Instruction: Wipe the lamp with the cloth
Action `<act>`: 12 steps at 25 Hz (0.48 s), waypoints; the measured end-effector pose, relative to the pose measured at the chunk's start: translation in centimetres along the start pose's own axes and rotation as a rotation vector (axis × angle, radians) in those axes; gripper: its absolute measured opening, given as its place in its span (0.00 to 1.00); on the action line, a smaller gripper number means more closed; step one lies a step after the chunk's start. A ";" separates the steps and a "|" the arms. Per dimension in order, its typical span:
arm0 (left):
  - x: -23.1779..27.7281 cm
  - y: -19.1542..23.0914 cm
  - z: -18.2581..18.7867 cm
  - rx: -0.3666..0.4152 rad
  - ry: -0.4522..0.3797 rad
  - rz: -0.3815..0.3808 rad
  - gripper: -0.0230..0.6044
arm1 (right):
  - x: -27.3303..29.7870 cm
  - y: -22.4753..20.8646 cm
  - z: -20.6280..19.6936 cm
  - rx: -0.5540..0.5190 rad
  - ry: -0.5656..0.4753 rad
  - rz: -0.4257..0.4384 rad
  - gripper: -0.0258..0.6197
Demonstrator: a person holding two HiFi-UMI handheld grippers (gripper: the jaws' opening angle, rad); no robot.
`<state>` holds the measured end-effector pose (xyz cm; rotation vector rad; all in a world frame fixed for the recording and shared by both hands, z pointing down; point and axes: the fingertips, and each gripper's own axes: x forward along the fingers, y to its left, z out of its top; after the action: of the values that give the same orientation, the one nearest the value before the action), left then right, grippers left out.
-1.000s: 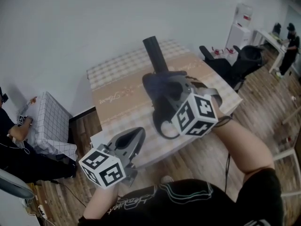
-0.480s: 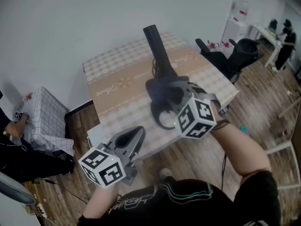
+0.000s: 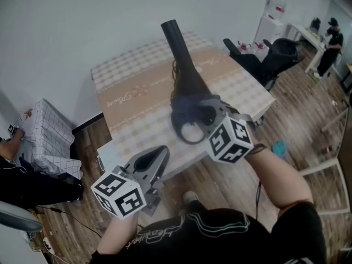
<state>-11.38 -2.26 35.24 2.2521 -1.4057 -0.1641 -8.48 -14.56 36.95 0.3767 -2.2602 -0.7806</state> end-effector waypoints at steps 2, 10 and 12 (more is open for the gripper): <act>-0.1 0.2 -0.4 -0.011 0.001 0.001 0.04 | 0.1 0.6 -0.4 0.024 0.000 0.009 0.12; -0.3 -0.5 0.2 -0.010 -0.009 0.007 0.04 | -0.6 2.3 -1.7 0.079 -0.001 0.045 0.12; -0.2 -0.6 0.7 0.004 -0.020 0.016 0.04 | -0.7 2.6 -1.9 0.087 -0.010 0.058 0.12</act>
<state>-11.25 -2.12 34.30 2.2475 -1.4347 -0.1793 -6.77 -13.04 39.25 0.3467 -2.3091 -0.6579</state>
